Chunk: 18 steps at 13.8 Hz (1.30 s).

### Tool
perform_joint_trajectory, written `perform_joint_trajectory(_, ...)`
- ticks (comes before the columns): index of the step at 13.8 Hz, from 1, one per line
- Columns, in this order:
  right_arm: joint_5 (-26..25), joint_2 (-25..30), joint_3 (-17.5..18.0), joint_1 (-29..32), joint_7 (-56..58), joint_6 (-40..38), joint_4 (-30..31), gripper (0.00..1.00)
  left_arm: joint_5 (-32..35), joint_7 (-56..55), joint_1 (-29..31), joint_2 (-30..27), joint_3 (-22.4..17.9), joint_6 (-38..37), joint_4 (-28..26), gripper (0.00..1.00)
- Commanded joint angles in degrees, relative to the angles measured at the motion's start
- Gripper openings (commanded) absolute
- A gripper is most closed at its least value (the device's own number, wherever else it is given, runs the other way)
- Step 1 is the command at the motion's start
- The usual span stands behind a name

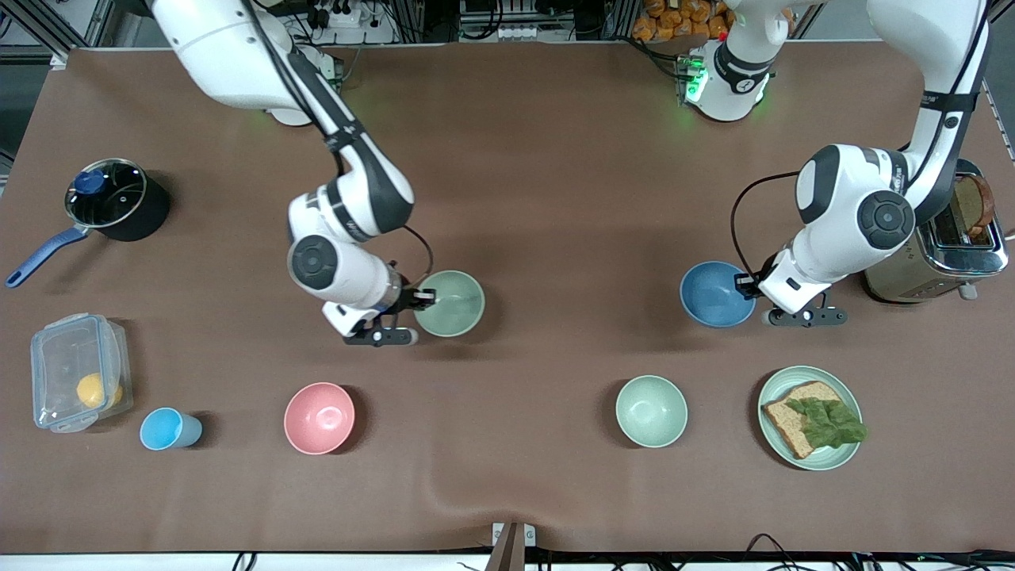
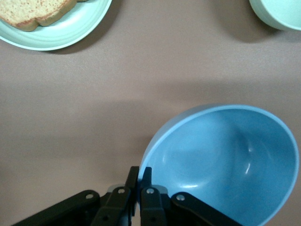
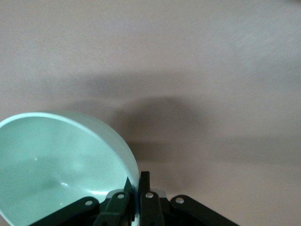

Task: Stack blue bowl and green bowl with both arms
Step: 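Slide the green bowl with the right gripper while the left gripper carries blue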

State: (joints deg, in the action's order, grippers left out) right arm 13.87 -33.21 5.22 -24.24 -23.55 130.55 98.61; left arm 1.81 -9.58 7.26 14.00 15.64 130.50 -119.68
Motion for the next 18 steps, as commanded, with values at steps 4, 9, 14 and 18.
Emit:
perform_joint_trajectory(4, 1.43, -5.54, -0.30, -6.16, -10.90, 6.82, -2.20, 0.00, -0.75, -4.04, -0.49, -0.20, 1.15, -0.59, 0.32, 0.00)
perform_joint_trajectory(9, 1.51, -6.69, -0.30, -6.61, -13.28, 8.06, -2.63, 0.00, -0.75, -4.30, -0.40, 0.24, 1.15, -0.59, 0.41, 0.00)
perform_joint_trajectory(14, 1.34, -6.51, -0.30, -6.78, -13.28, 7.97, -2.72, 0.51, -0.75, -11.84, -5.48, 0.32, 1.24, -0.59, 2.77, 0.00)
perform_joint_trajectory(18, 1.34, -3.54, -0.47, -5.91, -13.45, 7.00, -3.08, 1.00, -0.75, -20.11, -10.15, 1.91, 1.24, -3.92, 7.52, 0.00)
